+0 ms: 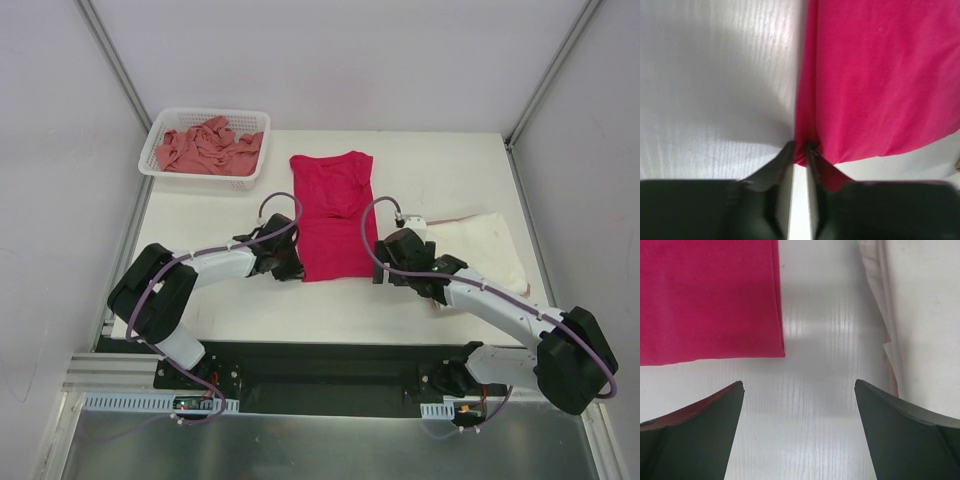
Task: Fold and stack the t-shirts
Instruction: Fold the tshirt
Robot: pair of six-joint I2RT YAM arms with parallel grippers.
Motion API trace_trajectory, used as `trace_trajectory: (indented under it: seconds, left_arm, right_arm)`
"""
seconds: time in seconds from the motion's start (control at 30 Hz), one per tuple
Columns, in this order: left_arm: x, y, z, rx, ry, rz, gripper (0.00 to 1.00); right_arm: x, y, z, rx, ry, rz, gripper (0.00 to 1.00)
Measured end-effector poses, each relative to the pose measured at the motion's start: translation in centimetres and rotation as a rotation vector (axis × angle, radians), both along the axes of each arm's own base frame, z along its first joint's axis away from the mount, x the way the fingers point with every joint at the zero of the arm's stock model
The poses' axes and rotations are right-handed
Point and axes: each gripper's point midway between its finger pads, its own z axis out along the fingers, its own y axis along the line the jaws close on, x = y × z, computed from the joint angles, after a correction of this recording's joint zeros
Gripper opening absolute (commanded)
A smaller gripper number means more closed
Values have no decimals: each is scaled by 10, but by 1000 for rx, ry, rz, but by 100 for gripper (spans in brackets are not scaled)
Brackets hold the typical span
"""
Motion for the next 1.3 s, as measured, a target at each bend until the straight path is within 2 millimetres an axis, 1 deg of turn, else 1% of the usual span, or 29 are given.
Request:
trace_trajectory:
  seconds: [0.03, 0.07, 0.2, 0.3, 0.4, 0.43, 0.53, 0.67, 0.7, 0.73, 0.9, 0.97, 1.03, 1.1, 1.13, 1.2, 1.3]
  left_arm:
    - [-2, 0, 0, -4, 4, 0, 1]
    - [-4, 0, -1, -7, 12, -1, 0]
    - [-7, 0, -1, -16, 21, -4, 0]
    - [-9, -2, -1, -24, 26, -11, 0]
    - [-14, -3, -1, -40, 26, -23, 0]
    - [-16, -3, -2, -45, 24, -26, 0]
    - [-22, -3, -1, -60, 23, -36, 0]
    - [-27, -1, -1, -69, 24, -37, 0]
    - [-27, -1, -1, -69, 25, -37, 0]
    - [-27, -1, -1, -70, 25, -38, 0]
    - [-28, -1, -1, -74, 23, -36, 0]
    - [-29, 0, -1, -75, 21, -36, 0]
    - [-31, 1, -1, -75, 21, -37, 0]
    - [-34, 0, -1, -75, 18, -45, 0]
    - [-36, -2, 1, -76, 14, -55, 0]
    - [-41, -6, 4, -78, 4, -75, 0]
    - [-51, -12, 11, -90, -20, -110, 0]
  right_arm:
    - [1, 1, 0, 1, 3, -1, 98]
    - [1, 2, -1, 1, 7, -1, 99]
    - [4, 8, -7, 11, 48, -6, 99]
    - [8, 11, -12, 34, 90, -16, 94]
    - [12, 14, -17, 71, 134, -29, 84]
    - [12, 15, -19, 84, 149, -30, 78]
    - [11, 20, -23, 119, 189, -20, 68]
    - [9, 26, -32, 129, 232, -7, 59]
    - [8, 25, -35, 123, 239, -8, 58]
    - [8, 25, -37, 117, 247, -10, 53]
    - [9, 21, -49, 71, 285, -27, 45]
    - [9, 19, -54, 54, 297, -34, 34]
    - [9, 18, -56, 42, 306, -35, 17]
    - [8, 18, -57, 38, 319, -33, 11]
    - [8, 20, -57, 53, 325, -30, 5]
    - [6, 23, -57, 67, 338, -17, 1]
    - [-3, 28, -56, 99, 362, 5, 1]
